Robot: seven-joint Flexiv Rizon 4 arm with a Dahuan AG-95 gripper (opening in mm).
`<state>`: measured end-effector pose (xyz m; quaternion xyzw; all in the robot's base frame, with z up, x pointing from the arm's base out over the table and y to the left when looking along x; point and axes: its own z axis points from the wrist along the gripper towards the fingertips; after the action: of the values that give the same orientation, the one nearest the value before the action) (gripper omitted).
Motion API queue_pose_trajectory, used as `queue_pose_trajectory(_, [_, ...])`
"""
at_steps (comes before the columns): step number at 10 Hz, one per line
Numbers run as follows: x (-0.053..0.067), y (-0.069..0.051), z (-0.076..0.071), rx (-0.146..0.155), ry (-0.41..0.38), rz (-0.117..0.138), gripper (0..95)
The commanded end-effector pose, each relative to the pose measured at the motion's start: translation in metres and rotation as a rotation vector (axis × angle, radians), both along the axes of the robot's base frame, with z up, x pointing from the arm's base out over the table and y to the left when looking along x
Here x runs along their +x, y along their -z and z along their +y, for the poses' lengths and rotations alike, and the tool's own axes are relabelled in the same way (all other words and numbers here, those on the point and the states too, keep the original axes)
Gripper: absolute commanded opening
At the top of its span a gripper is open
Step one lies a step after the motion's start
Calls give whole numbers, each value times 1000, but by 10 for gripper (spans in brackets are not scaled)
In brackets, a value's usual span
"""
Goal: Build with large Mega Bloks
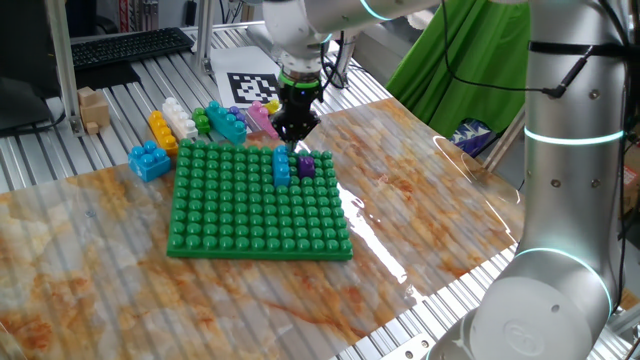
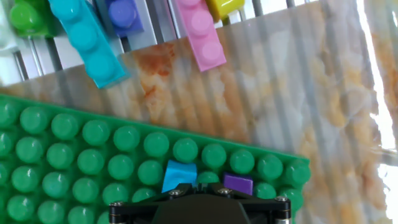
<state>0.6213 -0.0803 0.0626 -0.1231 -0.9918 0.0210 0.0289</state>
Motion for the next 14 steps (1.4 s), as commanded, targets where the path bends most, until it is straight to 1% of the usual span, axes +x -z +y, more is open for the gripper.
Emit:
queue_pose_trajectory(1, [3,6,7,23,27,-27,0])
queue_pose_trajectory(2, [4,8,12,42,48,-31,0])
queue_pose_trajectory(4, [3,9,24,44,74,-34,0])
queue_pose_trajectory(6, [0,8,37,63,119,-34,0])
queue_pose_trajectory(7, [-1,7,42,57,124,-34,0])
queue_pose_trajectory(9, [-2,7,44,59,124,-29,0])
queue_pose_trajectory(10, [-1,6,43,29,95,-27,0])
queue_pose_trajectory(11, [0,5,43,-8,65,-26,0])
queue_pose_trajectory(12, [3,1,41,-28,43,-16,0])
queue_pose_trajectory(13, [5,-6,37,-28,29,-4,190])
queue_pose_trajectory(14, [5,-10,35,-36,17,-1,190])
